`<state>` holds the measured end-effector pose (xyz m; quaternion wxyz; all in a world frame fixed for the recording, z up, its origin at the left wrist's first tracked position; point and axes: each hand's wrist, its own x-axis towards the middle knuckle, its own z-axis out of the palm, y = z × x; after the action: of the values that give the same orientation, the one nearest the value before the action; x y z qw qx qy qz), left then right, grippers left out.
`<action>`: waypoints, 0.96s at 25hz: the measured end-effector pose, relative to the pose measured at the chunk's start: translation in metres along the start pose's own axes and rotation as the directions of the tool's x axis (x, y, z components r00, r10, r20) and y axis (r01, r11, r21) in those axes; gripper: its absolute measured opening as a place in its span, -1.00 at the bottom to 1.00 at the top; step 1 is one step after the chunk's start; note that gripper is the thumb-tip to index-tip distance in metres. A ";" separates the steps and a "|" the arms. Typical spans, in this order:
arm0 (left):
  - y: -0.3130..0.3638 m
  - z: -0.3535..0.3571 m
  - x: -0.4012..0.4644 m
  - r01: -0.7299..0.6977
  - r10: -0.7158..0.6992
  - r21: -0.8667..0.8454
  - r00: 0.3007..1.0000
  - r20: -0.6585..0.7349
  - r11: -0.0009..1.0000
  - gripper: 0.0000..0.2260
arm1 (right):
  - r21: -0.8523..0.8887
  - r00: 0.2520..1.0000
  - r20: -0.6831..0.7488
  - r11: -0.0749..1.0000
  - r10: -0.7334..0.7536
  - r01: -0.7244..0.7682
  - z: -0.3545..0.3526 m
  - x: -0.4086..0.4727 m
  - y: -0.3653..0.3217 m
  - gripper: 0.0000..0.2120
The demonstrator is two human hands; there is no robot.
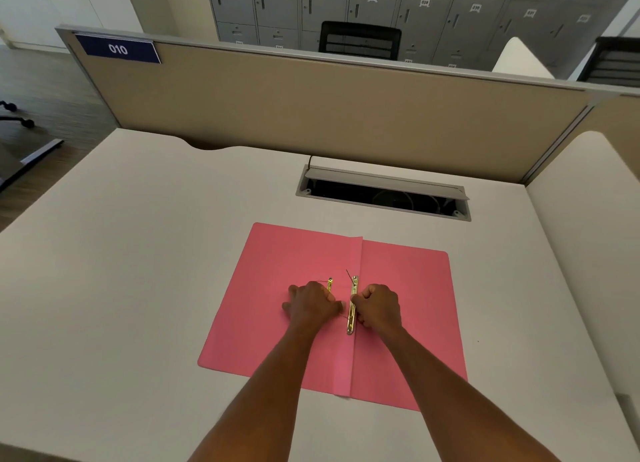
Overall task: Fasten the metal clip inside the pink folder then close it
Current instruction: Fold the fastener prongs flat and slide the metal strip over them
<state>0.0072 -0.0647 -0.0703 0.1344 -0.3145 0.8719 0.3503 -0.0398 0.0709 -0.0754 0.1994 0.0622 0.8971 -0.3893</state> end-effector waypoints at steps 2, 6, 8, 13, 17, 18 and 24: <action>0.001 0.000 0.001 0.010 -0.010 0.021 1.000 -0.018 1.000 -0.69 | -0.007 1.000 0.011 1.000 0.002 -0.002 0.000 0.000 -0.001 -0.87; 0.005 0.001 -0.001 -0.002 0.008 0.110 0.998 -0.056 0.994 -0.51 | -0.015 1.000 0.015 1.000 0.005 -0.005 0.001 0.002 0.002 -0.88; 0.008 0.002 -0.002 -0.002 0.015 0.163 0.997 -0.077 0.987 -0.44 | -0.022 1.000 0.013 1.000 0.006 -0.006 0.002 0.003 0.003 -0.87; 0.011 0.006 0.001 0.010 0.018 0.296 0.996 -0.091 0.955 -0.36 | -0.040 1.000 0.020 0.999 -0.010 0.011 0.002 0.006 0.005 -0.87; 0.016 0.005 0.000 0.016 0.015 0.346 0.996 -0.085 0.938 -0.37 | -0.031 0.994 -0.028 0.994 -0.109 0.108 -0.002 0.011 0.000 -0.85; 0.017 0.005 -0.001 0.013 0.016 0.353 0.997 -0.079 0.936 -0.38 | -0.037 0.985 -0.038 0.986 -0.166 0.164 -0.004 0.013 -0.004 -0.88; 0.019 0.004 -0.001 -0.003 0.022 0.384 0.999 -0.045 0.923 -0.42 | -0.122 0.939 0.023 0.931 -0.344 0.344 -0.016 0.031 -0.026 -0.94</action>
<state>-0.0040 -0.0510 -0.0624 0.1699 -0.2848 0.9287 0.1662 -0.0805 0.0635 -0.0606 0.1320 -0.1085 0.9165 -0.3617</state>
